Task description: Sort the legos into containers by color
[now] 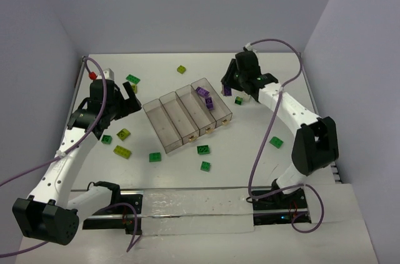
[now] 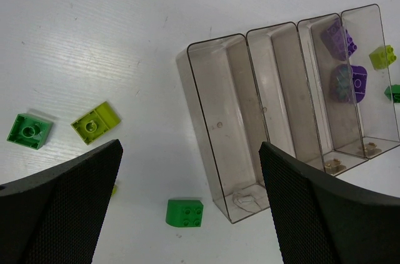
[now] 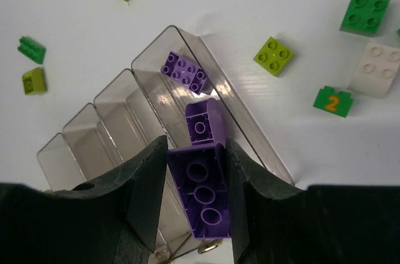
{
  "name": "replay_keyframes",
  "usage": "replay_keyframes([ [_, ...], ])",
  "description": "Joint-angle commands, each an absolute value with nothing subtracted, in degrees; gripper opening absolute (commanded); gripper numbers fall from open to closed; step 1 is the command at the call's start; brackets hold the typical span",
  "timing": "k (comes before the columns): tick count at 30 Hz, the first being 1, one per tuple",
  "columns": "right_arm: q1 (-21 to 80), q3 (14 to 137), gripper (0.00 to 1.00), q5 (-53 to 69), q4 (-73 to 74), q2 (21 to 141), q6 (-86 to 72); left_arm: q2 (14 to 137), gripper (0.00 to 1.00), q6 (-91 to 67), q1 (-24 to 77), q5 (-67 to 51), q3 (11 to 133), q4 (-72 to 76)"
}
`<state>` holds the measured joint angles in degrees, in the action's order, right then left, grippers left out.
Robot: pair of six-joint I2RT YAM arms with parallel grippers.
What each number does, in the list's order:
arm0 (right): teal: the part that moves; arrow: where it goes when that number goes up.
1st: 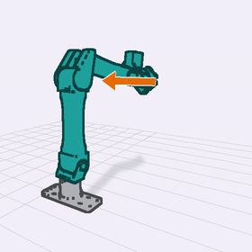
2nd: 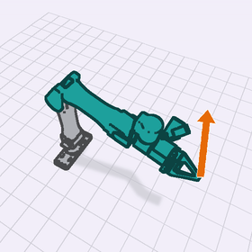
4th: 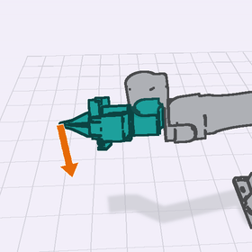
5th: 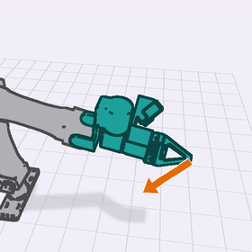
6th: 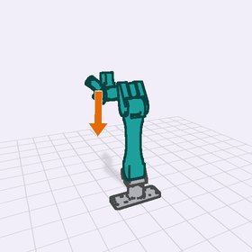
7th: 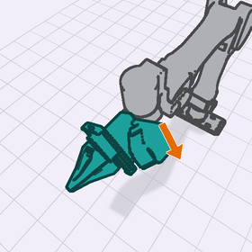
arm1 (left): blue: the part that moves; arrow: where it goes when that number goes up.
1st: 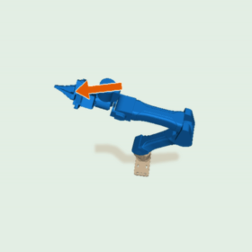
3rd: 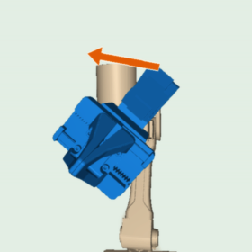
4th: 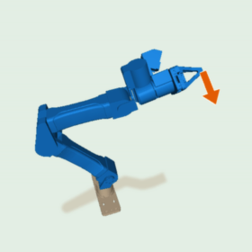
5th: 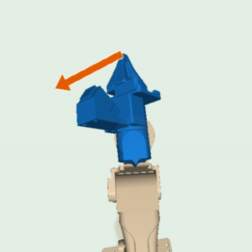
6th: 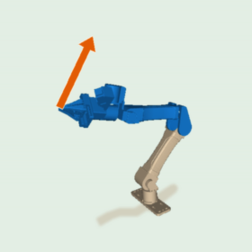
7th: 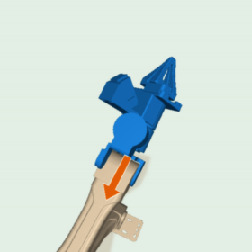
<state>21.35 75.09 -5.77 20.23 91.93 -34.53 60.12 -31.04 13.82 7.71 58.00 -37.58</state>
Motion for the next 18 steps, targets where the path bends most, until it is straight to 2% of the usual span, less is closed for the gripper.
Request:
replay_keyframes([
  [1,24.85,79.79,0.17,-9.73,24.32,97.84,-32.71,58.55,0.99,-31.46,14.15,9.12,60.12,-38.30],
  [4,25.79,80.15,0.19,-10.11,24.43,99.72,-32.60,58.45,0.99,-31.29,14.06,9.13,60.12,-38.41],
  [7,26.63,79.54,0.27,-9.23,23.91,100.81,-32.34,58.36,0.99,-31.38,14.06,9.05,60.03,-38.41],
  [9,27.35,79.40,0.39,-8.91,23.85,101.44,-32.10,58.48,0.99,-31.56,14.06,8.72,59.91,-38.03],
  [12,27.85,79.86,0.66,-9.13,24.32,102.27,-31.99,58.78,0.99,-32.06,14.06,7.45,59.61,-37.64],
  [13,27.86,79.89,0.68,-9.37,24.57,102.30,-31.92,58.80,0.99,-32.08,14.06,7.38,59.59,-37.62],
  [14,27.86,80.27,0.74,-9.78,24.91,102.23,-31.90,58.80,0.99,-32.16,14.14,7.23,59.59,-37.62],
  [15,27.86,80.64,0.76,-11.06,25.42,102.06,-31.52,58.72,0.99,-32.09,14.07,7.44,59.59,-37.77],
  [18,27.07,80.84,0.75,-13.36,26.15,100.46,-31.22,58.40,0.99,-32.15,14.06,8.61,59.90,-38.17],
])
